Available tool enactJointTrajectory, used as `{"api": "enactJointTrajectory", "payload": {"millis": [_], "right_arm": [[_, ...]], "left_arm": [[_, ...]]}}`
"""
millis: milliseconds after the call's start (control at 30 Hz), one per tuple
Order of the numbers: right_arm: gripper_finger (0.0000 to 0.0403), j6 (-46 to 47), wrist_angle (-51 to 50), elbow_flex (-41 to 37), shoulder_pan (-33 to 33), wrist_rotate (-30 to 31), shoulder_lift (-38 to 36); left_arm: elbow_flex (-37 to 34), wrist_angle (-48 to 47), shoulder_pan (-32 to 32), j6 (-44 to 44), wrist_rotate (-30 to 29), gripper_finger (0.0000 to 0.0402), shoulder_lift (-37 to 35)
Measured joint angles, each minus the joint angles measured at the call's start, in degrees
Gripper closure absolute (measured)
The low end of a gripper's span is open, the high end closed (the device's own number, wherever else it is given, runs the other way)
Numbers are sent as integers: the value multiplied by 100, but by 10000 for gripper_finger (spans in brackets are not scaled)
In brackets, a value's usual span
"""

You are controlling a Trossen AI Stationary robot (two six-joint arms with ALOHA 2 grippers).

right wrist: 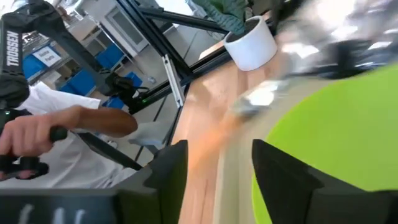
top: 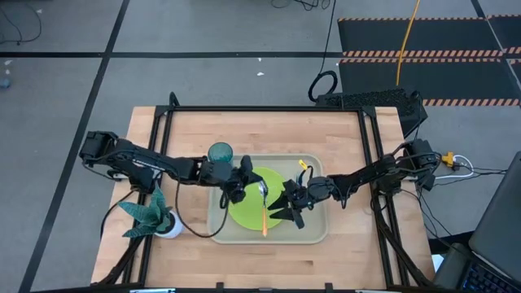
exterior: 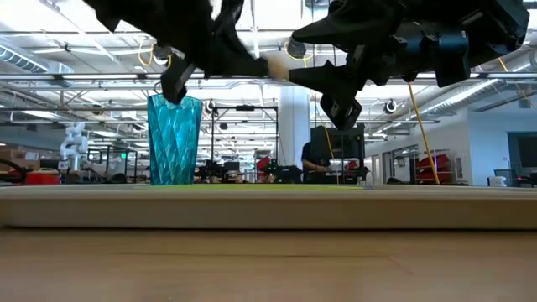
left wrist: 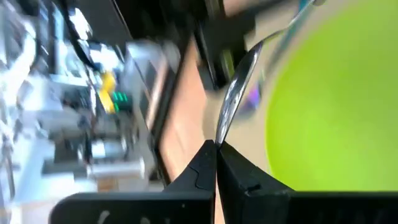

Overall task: Pick and place plate/cup/fork/spoon on tray
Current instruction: Put the yellow spoon on the gray serving tray

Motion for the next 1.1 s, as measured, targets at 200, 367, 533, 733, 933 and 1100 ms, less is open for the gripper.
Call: {"api": "enactJointTrajectory", "payload": {"millis": [200, 367, 533, 733, 933, 1100], "right_arm": [[211, -26, 95, 0, -124, 17, 0], [214, -31, 125, 0, -349, 392, 0], [215, -114, -165, 0, -470, 867, -2], [215, -415, -144, 0, -434, 1196, -2], [216, -663, -16, 0, -363, 1150, -2], [216, -656, -39, 2, -417, 705, -42]], "left_arm": [[443, -1959, 271, -654, -645, 401, 13], [1136, -3701, 352, -1820, -640, 401, 13], [1992, -4742, 350, -3398, -645, 401, 11], [2417, -5149, 350, -4261, -639, 401, 8], [2391, -5488, 350, -4201, -588, 401, 243], [2391, -5882, 352, -4252, -588, 401, 586]]}}
